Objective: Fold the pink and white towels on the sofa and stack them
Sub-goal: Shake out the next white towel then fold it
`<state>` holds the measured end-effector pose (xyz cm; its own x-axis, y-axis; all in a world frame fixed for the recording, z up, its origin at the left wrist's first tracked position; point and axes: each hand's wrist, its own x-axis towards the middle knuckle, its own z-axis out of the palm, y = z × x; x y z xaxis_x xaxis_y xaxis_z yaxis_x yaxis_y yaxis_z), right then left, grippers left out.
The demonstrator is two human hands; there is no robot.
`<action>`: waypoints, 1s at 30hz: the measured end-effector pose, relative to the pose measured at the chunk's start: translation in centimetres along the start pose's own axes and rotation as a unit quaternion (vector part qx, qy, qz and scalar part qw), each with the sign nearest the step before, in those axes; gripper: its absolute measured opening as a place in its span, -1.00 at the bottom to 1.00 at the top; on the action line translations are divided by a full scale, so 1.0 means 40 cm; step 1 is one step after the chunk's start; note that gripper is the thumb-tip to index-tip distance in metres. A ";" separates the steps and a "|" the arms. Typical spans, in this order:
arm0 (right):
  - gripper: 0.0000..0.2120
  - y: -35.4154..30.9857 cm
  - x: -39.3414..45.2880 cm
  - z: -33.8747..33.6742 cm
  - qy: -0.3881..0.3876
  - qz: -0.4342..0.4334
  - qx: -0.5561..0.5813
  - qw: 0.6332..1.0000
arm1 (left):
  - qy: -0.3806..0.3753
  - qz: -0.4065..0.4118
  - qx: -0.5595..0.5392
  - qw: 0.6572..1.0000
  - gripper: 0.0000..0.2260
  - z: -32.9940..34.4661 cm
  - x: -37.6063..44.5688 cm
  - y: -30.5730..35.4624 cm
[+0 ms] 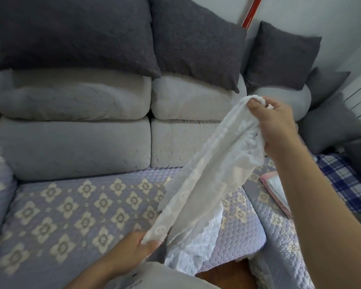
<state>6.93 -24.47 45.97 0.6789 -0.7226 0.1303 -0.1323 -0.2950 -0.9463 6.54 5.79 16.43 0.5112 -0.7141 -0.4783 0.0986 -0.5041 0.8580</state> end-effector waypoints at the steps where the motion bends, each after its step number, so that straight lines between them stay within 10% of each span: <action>1: -0.90 0.002 -0.002 0.004 -0.015 -0.007 -0.006 1.000 | -0.031 -0.002 -0.004 0.999 -0.76 0.001 0.001 -0.005; 8: -0.92 0.022 0.003 -0.006 0.008 -0.005 -0.008 1.000 | -0.138 0.013 0.005 0.990 -0.66 0.026 0.006 -0.010; 16: -0.93 0.060 -0.012 0.000 0.011 0.008 0.005 1.000 | -0.049 -0.131 0.116 0.983 -0.80 0.089 0.073 -0.186; 20: -0.91 0.085 -0.047 -0.020 -0.119 0.057 0.025 0.991 | 0.068 -0.168 0.233 0.955 -0.67 0.061 0.141 -0.286; 25: -0.76 0.104 -0.104 -0.060 -0.283 0.109 0.007 0.953 | 0.145 0.011 0.338 0.930 -0.79 -0.020 0.192 -0.137; 30: -0.88 0.097 -0.128 -0.086 -0.307 0.055 -0.150 0.938 | 0.167 0.343 0.384 0.841 -0.41 0.011 0.231 0.030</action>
<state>0.44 -24.06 42.67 0.9255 -0.2890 -0.2448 -0.3599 -0.4695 -0.8062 11.01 -1.63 12.96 0.4465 -0.8529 0.2703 -0.8326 -0.2855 0.4746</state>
